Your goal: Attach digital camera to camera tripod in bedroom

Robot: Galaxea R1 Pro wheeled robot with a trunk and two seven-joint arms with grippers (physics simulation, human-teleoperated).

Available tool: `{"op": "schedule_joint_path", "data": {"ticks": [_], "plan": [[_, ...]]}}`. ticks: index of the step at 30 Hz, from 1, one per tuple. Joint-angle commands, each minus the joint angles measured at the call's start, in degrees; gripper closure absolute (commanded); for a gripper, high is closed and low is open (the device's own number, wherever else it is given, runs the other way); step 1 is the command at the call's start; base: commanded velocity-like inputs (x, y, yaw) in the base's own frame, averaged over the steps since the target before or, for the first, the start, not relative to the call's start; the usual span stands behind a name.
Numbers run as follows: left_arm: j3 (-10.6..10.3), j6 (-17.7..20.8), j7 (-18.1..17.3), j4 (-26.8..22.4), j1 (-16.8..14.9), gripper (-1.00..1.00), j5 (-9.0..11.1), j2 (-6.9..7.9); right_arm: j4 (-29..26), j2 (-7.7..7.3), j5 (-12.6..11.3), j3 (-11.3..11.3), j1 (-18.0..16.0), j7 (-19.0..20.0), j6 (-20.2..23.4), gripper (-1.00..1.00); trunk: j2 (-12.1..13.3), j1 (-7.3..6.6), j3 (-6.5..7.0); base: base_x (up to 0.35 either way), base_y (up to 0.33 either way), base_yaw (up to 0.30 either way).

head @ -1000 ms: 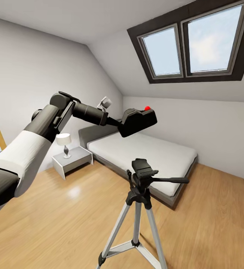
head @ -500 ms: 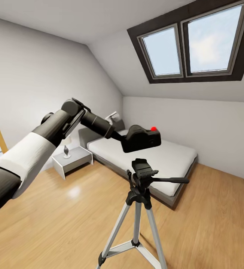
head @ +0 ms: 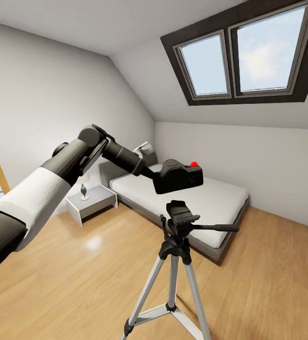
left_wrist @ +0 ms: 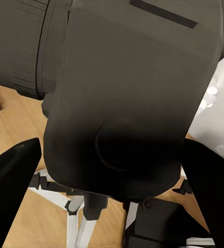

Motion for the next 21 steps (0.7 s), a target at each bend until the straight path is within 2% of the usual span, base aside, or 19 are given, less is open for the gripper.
{"op": "schedule_joint_path", "data": {"ticks": [1,13,16,21], "plan": [[-0.26,0.61,0.11,-0.02,-0.05,1.00,0.40,-0.04,0.20,0.00,-0.01,-0.37,-0.07,0.06,-0.38,-1.00,-0.05,0.02,-0.02,0.000,0.000,0.000],[-0.46,0.61,0.37,0.06,-0.05,1.00,0.35,-0.69,0.19,0.00,-0.01,-0.37,-0.07,0.06,-0.38,-1.00,-0.05,0.02,-0.02,0.000,0.000,0.000],[-2.36,0.61,0.37,0.07,-0.05,1.00,0.35,-0.72,0.20,0.00,-0.01,-0.37,-0.07,0.06,-0.40,-1.00,-0.05,0.02,-0.02,0.000,0.000,0.000],[-3.39,0.61,0.27,-0.10,-0.05,1.00,0.35,-0.72,0.19,0.00,0.03,-0.30,-0.07,-0.29,-0.33,-1.00,-0.05,0.02,-0.02,0.000,0.000,0.000]]}}
